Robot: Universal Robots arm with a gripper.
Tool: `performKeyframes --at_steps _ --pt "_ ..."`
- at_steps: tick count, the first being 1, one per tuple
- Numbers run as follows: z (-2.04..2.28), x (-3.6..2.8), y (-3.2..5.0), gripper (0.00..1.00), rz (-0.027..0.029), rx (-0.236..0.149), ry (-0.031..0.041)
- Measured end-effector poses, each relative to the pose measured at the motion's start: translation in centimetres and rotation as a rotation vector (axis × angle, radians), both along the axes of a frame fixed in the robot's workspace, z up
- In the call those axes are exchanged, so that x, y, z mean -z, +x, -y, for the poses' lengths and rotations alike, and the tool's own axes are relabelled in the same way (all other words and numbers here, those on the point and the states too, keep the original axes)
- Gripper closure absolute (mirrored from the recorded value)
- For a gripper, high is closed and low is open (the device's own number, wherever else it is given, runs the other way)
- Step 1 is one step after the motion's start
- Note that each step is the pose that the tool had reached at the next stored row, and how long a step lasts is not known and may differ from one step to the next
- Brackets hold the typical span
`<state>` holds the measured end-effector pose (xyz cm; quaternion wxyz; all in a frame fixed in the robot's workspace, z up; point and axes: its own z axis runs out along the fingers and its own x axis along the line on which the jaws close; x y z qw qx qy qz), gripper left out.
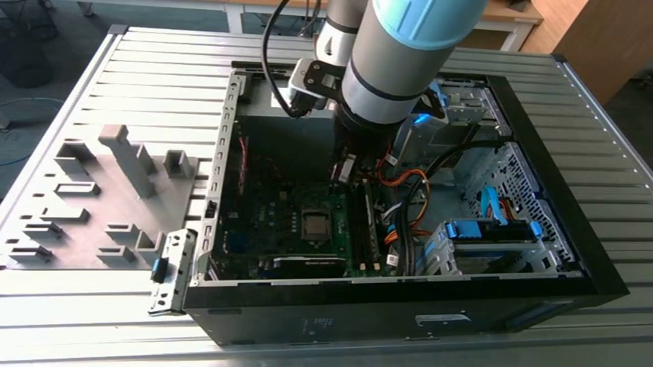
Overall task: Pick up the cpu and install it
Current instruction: 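Install the first cpu locking lever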
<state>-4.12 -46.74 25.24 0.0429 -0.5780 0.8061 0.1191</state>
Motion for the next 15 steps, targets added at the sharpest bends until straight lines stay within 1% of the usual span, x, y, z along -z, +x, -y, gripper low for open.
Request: performKeyframes --at_steps 4,6,9,12,15 --pt "-0.27 0.39 0.00 0.89 0.0001 0.000 0.0077" --pt "-0.39 0.59 -0.01 0.89 0.0001 0.000 0.0103" --pt "-0.58 0.84 -0.01 0.89 0.0000 0.000 0.0128" --pt "-0.86 1.03 0.00 0.89 0.0001 0.000 0.0143" --pt "-0.90 1.29 0.00 0.89 0.0001 0.000 0.0142"
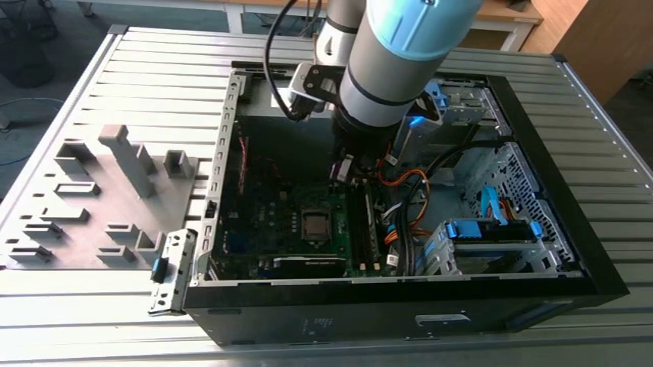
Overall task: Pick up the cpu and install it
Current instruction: 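Install the first cpu locking lever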
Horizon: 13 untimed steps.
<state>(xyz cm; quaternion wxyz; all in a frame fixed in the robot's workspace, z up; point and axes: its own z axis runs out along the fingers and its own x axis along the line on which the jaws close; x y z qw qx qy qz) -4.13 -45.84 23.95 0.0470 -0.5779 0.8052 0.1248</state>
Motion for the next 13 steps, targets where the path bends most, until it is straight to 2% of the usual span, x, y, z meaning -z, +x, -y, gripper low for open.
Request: performKeyframes --at_steps 10,13 --pt "0.00 0.97 -0.13 0.89 0.0000 0.000 -0.0004" --pt "-0.01 1.10 -0.28 0.89 -0.0001 -0.001 -0.0084"
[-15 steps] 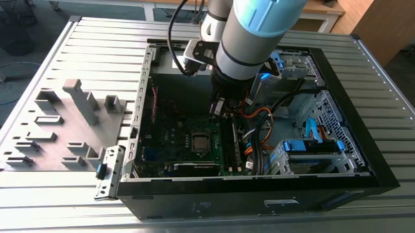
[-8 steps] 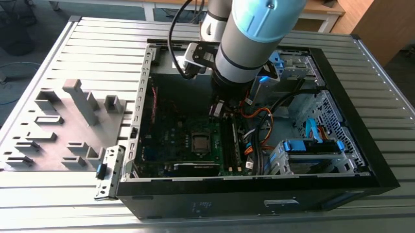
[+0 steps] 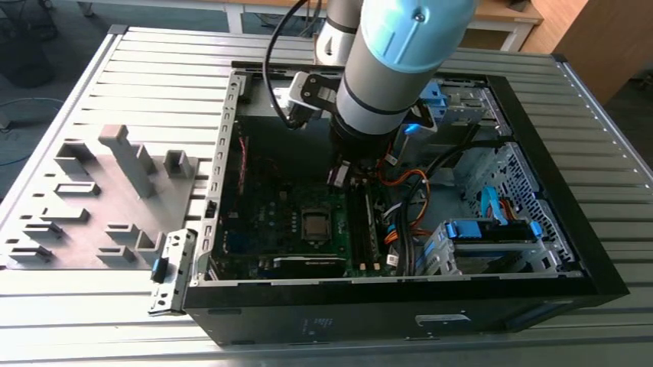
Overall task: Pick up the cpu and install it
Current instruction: 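Install the first cpu locking lever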
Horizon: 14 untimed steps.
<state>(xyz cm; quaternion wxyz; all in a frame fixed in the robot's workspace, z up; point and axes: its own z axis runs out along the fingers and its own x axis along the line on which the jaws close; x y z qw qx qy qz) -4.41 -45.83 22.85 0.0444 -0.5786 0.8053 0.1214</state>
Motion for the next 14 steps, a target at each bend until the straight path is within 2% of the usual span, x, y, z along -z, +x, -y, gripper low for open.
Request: performKeyframes --at_steps 1,3,6,10,12,14 --pt "0.00 0.02 -0.06 0.89 0.0000 0.000 -0.0065" --pt "0.00 0.05 -0.15 0.89 -0.0003 -0.001 -0.0261" --pt "0.00 0.06 -0.25 0.89 -0.0019 -0.001 -0.0652" --pt "0.01 0.05 -0.34 0.89 -0.0037 -0.001 -0.1135" --pt "0.02 0.07 -0.38 0.89 -0.0041 -0.001 -0.1353" --pt "0.03 0.07 -0.42 0.89 -0.0043 -0.001 -0.1539"
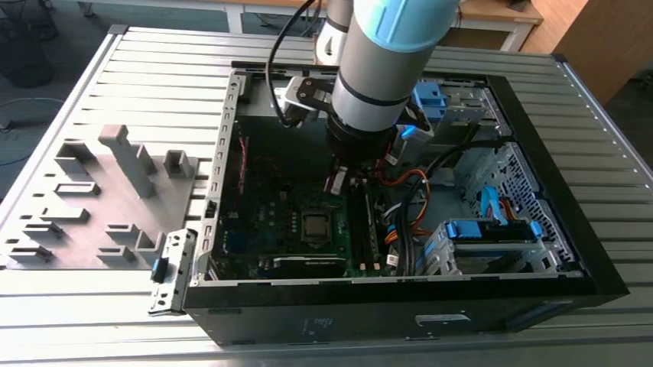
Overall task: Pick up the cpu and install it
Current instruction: 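Install the first cpu locking lever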
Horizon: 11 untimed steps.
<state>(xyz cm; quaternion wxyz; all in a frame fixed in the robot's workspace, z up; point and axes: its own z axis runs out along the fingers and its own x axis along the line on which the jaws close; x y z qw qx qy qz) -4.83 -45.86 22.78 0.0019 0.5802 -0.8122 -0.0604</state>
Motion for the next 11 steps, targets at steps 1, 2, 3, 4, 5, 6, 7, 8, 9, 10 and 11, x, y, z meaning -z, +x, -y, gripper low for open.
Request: performKeyframes --at_steps 1,2,3,4,5,6,7,8,9,10,11 --pt "0.00 0.00 -0.01 0.89 -0.0001 0.000 -0.0086" --pt "0.00 0.00 -0.03 0.89 -0.0002 0.000 -0.0173" --pt "0.00 0.00 -0.03 0.89 -0.0003 0.000 -0.0263" --pt "0.01 0.00 -0.04 0.89 -0.0007 0.000 -0.0356" --pt "0.01 0.01 -0.04 0.89 -0.0009 0.000 -0.0440" --pt "0.01 0.02 -0.05 0.89 -0.0013 0.000 -0.0513" --pt "0.02 0.02 -0.05 0.89 -0.0019 0.000 -0.0588" --pt "0.04 0.03 -0.06 0.89 -0.0026 0.000 -0.0661" --pt "0.05 0.06 -0.07 0.89 -0.0032 0.000 -0.0723" --pt "0.08 0.10 -0.08 0.89 -0.0039 0.000 -0.0781" --pt "0.08 0.13 -0.09 0.89 -0.0045 0.000 -0.0832"
